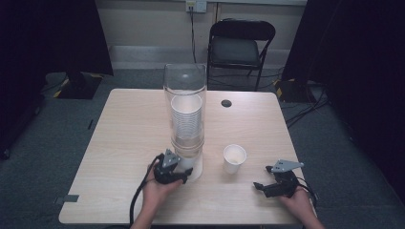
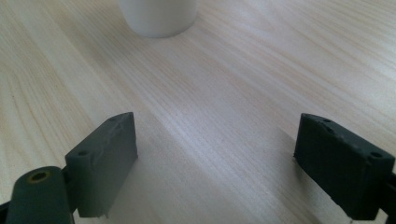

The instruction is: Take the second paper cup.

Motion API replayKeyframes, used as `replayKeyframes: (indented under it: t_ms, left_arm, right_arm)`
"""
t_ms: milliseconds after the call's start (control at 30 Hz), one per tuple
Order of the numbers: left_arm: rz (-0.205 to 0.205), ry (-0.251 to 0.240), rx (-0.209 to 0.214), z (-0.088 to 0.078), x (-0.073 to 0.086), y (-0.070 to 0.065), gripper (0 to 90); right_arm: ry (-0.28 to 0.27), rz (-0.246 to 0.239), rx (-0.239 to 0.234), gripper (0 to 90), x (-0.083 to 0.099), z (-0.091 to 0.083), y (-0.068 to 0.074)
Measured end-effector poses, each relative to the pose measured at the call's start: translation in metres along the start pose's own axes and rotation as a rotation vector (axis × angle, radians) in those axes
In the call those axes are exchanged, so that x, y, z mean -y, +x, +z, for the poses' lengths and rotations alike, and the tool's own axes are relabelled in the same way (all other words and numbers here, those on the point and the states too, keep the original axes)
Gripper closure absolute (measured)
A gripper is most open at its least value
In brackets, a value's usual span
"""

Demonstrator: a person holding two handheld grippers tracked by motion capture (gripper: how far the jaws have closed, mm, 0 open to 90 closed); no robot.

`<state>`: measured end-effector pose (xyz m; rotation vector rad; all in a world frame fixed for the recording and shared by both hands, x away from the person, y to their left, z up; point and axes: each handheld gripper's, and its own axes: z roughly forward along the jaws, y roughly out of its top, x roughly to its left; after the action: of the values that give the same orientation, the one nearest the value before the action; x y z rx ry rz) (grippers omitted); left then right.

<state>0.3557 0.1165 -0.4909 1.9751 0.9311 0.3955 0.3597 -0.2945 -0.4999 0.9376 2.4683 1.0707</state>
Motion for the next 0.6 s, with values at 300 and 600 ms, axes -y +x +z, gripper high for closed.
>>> replayKeyframes:
  t_ms: [300,600]
  left_arm:
    - [-0.011,-0.005,0.0,-0.017,0.003,0.018,35.2]
    - [-0.01,0.006,-0.074,-0.034,0.014,0.039,34.3]
  right_arm:
    - [-0.001,-0.005,-0.003,12.4,0.0,0.001,-0.001]
    - [-0.002,-0.004,-0.002,12.4,-0.001,0.001,-0.001]
